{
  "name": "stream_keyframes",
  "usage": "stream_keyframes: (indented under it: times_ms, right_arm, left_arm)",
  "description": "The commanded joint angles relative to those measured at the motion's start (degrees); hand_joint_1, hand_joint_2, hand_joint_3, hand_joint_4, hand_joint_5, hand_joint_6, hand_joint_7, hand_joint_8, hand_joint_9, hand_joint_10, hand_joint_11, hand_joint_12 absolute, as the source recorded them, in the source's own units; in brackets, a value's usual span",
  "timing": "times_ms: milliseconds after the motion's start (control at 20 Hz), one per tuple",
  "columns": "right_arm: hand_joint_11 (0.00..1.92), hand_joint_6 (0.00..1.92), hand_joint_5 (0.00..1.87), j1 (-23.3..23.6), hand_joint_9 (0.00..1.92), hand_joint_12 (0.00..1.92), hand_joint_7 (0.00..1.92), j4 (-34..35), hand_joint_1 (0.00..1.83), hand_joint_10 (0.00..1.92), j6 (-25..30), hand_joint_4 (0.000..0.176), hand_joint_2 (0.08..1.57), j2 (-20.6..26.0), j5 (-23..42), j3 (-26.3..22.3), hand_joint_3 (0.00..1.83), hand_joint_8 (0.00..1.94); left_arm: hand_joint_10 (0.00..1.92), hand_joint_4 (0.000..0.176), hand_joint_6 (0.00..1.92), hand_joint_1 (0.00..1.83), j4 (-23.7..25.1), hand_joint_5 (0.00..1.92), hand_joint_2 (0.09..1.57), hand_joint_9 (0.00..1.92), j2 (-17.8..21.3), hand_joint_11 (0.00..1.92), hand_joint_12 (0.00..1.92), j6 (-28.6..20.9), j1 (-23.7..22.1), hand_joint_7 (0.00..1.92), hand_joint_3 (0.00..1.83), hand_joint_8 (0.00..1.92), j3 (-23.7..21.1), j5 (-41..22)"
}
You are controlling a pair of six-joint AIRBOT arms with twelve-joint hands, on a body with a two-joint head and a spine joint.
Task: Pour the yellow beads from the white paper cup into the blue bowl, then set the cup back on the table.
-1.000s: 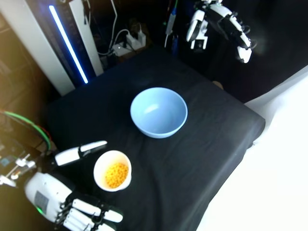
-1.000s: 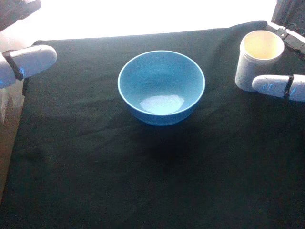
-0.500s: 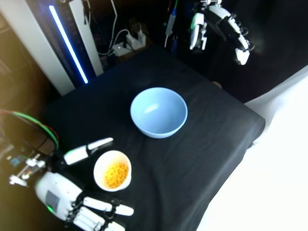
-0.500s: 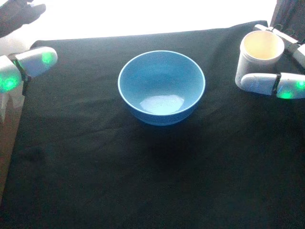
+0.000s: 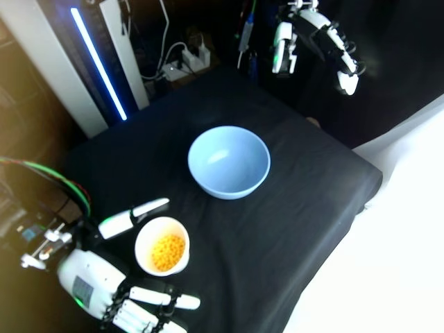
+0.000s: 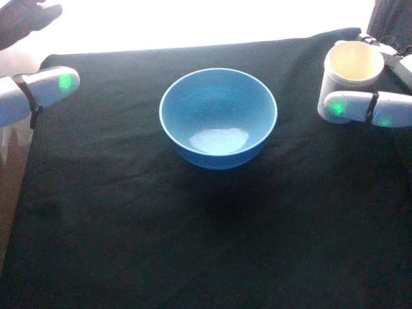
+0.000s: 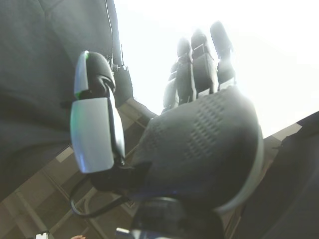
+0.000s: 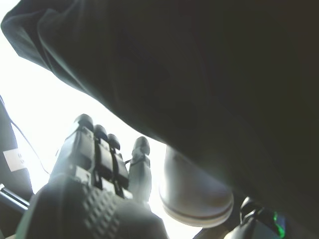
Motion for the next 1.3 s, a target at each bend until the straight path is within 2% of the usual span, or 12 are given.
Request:
stream_keyframes:
  times_ms: [0, 100, 250, 300, 550, 650, 750, 800, 850, 900, 950, 1250]
  right_arm:
    - [0.0, 0.01, 0.67, 0.9, 0.0, 0.0, 0.11, 0.4, 0.66, 0.0, 1.4, 0.145, 0.64, 0.2, 6.9, 0.6, 0.01, 0.0]
    - [0.0, 0.01, 0.84, 1.2, 0.0, 0.0, 0.19, -0.2, 0.76, 0.0, 2.2, 0.158, 0.88, 0.2, 6.9, 1.0, 0.01, 0.0]
    - [0.0, 0.02, 0.9, 1.6, 0.0, 0.0, 0.21, -0.9, 0.73, 0.0, 2.5, 0.172, 0.89, 0.2, 6.9, 1.4, 0.0, 0.01]
    - [0.0, 0.01, 0.93, 1.8, 0.0, 0.0, 0.22, -1.1, 0.69, 0.0, 2.8, 0.154, 0.87, 0.2, 6.9, 1.5, 0.0, 0.0]
    - [0.0, 0.01, 0.98, 2.7, 0.0, 0.0, 0.23, -3.3, 0.74, 0.0, 3.2, 0.154, 0.9, 0.6, 6.9, 1.8, 0.01, 0.0]
    - [0.0, 0.01, 0.98, 2.8, 0.0, 0.0, 0.23, -3.6, 0.74, 0.0, 3.2, 0.127, 0.9, 0.7, 6.9, 1.8, 0.01, 0.0]
    - [0.0, 0.01, 1.0, 3.0, 0.0, 0.0, 0.26, -3.9, 0.81, 0.0, 3.2, 0.137, 0.94, 0.7, 6.9, 1.8, 0.02, 0.01]
    - [0.0, 0.01, 1.03, 3.0, 0.0, 0.0, 0.3, -4.0, 0.85, 0.0, 3.2, 0.116, 0.94, 0.7, 6.9, 1.8, 0.01, 0.01]
    - [0.0, 0.01, 1.04, 3.1, 0.01, 0.0, 0.31, -4.1, 0.86, 0.0, 3.2, 0.124, 0.94, 0.7, 6.9, 1.8, 0.0, 0.01]
    - [0.0, 0.46, 1.17, 3.2, 0.03, 0.0, 0.34, -4.3, 1.03, 0.01, 3.2, 0.166, 0.99, 0.7, 6.9, 1.7, 0.01, 0.01]
    - [0.0, 0.64, 1.15, 3.3, 0.03, 0.0, 0.33, -4.5, 1.06, 0.0, 3.2, 0.174, 1.03, 0.7, 6.9, 1.6, 0.0, 0.0]
    - [0.0, 0.39, 1.31, 4.5, 0.0, 0.0, 0.32, -5.8, 1.11, 0.0, 3.2, 0.176, 0.98, 2.1, 6.9, 0.9, 0.0, 0.0]
  left_arm:
    - [0.0, 0.024, 0.01, 0.68, -0.6, 0.13, 1.11, 0.35, -0.4, 0.0, 0.72, -0.6, -0.6, 0.37, 0.0, 0.0, 0.1, -7.1]
    - [0.0, 0.023, 0.0, 0.68, -0.7, 0.14, 1.1, 0.37, -0.7, 0.0, 0.79, -0.6, -0.6, 0.38, 0.0, 0.0, 0.2, -7.1]
    - [0.0, 0.015, 0.0, 0.68, -0.8, 0.14, 1.11, 0.37, -0.8, 0.0, 0.85, -0.6, -0.5, 0.4, 0.0, 0.0, 0.3, -7.0]
    - [0.0, 0.016, 0.0, 0.68, -0.8, 0.13, 1.1, 0.35, -0.9, 0.0, 0.81, -0.6, -0.5, 0.39, 0.0, 0.0, 0.2, -7.0]
    - [0.0, 0.021, 0.0, 0.72, -0.8, 0.12, 1.1, 0.35, -1.1, 0.0, 0.79, -0.6, -0.5, 0.37, 0.0, 0.0, 0.3, -6.8]
    - [0.0, 0.024, 0.0, 0.73, -0.8, 0.12, 1.09, 0.35, -1.2, 0.0, 0.79, -0.6, -0.5, 0.36, 0.0, 0.0, 0.3, -6.8]
    - [0.0, 0.018, 0.0, 0.74, -0.8, 0.11, 1.09, 0.35, -1.2, 0.0, 0.81, -0.6, -0.4, 0.35, 0.0, 0.0, 0.3, -6.8]
    - [0.0, 0.023, 0.0, 0.72, -0.8, 0.11, 1.09, 0.34, -1.2, 0.0, 0.8, -0.7, -0.4, 0.35, 0.0, 0.0, 0.3, -6.8]
    - [0.0, 0.025, 0.0, 0.72, -0.8, 0.11, 1.09, 0.34, -1.2, 0.0, 0.79, -0.7, -0.4, 0.35, 0.0, 0.0, 0.3, -6.8]
    - [0.0, 0.018, 0.0, 0.73, -0.8, 0.11, 1.1, 0.34, -1.2, 0.0, 0.79, -0.7, -0.3, 0.35, 0.0, 0.0, 0.3, -6.8]
    - [0.0, 0.019, 0.0, 0.74, -0.8, 0.11, 1.1, 0.34, -1.2, 0.0, 0.79, -0.7, -0.3, 0.35, 0.0, 0.0, 0.3, -6.8]
    - [0.0, 0.004, 0.0, 0.74, -0.9, 0.07, 1.11, 0.34, -1.5, 0.0, 0.76, -0.7, -0.3, 0.34, 0.01, 0.0, 0.3, -6.8]
